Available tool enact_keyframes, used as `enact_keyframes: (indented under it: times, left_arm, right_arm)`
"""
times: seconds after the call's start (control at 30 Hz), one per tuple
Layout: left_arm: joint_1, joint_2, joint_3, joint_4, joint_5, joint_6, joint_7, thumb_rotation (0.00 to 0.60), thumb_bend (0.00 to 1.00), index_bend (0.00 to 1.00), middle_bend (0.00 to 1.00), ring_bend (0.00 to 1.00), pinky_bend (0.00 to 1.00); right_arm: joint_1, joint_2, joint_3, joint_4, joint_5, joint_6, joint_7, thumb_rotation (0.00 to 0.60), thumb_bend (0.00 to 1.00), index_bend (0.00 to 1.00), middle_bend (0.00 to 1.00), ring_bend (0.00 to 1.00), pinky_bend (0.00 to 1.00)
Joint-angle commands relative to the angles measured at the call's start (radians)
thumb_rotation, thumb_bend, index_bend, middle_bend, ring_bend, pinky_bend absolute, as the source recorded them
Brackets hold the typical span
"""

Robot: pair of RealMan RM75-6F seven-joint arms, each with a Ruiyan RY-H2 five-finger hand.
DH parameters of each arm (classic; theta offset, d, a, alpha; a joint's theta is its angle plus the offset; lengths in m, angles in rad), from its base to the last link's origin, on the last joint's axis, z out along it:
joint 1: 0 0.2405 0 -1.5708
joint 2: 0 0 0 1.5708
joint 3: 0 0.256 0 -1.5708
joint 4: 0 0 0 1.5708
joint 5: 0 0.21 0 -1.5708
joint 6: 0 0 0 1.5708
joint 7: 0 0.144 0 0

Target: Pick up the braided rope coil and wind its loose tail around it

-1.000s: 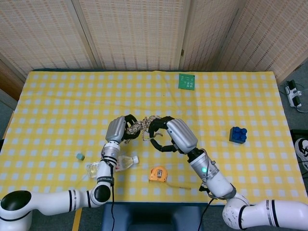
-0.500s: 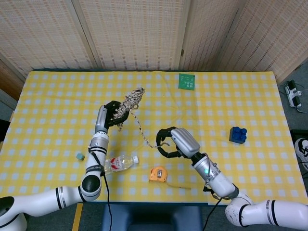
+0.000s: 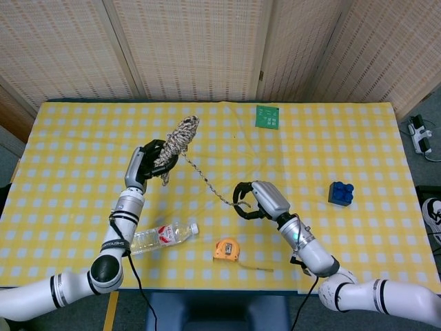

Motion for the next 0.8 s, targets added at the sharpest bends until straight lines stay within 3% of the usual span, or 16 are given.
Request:
enact_keyframes:
  times: [0.03,0.4,0.8]
  left_arm:
    - [0.022,0.029,0.019,-0.024,0.029,-0.034,-0.033,0.6,0.75,0.66,0.68,0.66,0.74]
    - [0.069,0.119,0.062,-0.124,0.119,-0.119,-0.132,0.6,0.75,0.66,0.68,0.66,0.74]
    - [0.086,0.193,0.214,-0.133,0.376,-0.246,-0.151,0.6,0.74,0.66,0.68,0.65,0.73]
  right_arm:
    - [0.009,-0.011,0.011,0.029,0.033,-0.015,-0.003,0.6,0.55,0.67,0.48,0.44,0.34]
    - [0.036,-0.053,0.025,0.111,0.132,-0.044,-0.051,0.6,0.55,0.67,0.48,0.44,0.34]
    - [0.072,-0.031,0.106,0.078,0.21,-0.049,-0.064,0.6,0.55,0.67,0.48,0.44,0.34]
